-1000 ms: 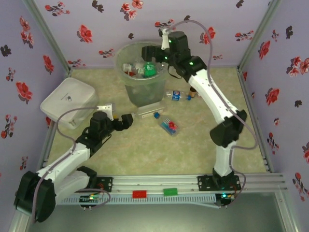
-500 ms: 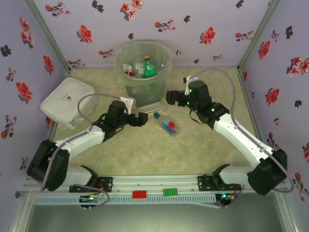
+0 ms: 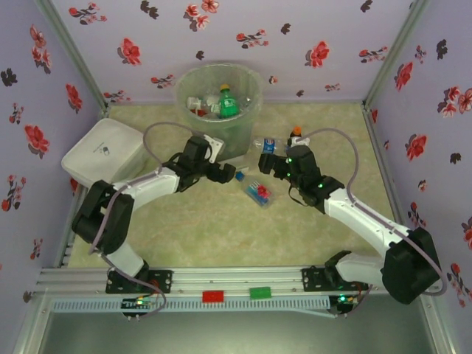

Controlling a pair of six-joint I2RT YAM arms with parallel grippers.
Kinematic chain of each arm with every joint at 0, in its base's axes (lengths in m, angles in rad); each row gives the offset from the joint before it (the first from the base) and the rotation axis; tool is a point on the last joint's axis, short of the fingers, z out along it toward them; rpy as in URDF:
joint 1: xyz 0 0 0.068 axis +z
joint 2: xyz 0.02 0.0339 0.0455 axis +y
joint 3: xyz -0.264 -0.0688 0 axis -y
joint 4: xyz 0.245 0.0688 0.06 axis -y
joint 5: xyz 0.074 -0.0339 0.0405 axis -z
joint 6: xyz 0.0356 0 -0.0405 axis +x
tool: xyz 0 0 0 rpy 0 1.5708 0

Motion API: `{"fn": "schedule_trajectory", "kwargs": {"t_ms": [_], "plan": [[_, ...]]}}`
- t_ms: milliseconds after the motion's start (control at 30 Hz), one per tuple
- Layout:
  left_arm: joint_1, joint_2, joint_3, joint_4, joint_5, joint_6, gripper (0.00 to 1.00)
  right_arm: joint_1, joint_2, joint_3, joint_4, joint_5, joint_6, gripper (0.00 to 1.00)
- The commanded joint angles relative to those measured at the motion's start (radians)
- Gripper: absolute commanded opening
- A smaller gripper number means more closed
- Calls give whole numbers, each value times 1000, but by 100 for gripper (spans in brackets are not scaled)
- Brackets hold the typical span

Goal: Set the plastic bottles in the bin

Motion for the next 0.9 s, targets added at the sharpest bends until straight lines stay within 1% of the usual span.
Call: {"fn": "schedule_trajectory", "kwargs": {"t_ms": [0, 133, 400, 633, 700, 867], "plan": [[21, 44, 53, -79, -24, 77, 100, 2, -13, -27, 51, 40, 29, 100], [22, 92, 86, -107, -31, 123, 100, 2, -27, -37, 46, 60, 22, 100], [22, 156, 132, -133, -25, 116, 100, 2, -46, -49, 46, 85, 16, 100], [-29, 128, 78, -154, -16, 90, 99, 2, -41, -50, 51, 99, 14, 100], [-42, 116, 55, -151, -15, 47, 98, 2, -39, -49, 55, 97, 12, 100], [-65, 88, 20, -147, -17, 22, 96, 2, -28, -47, 62, 88, 17, 100]]}}
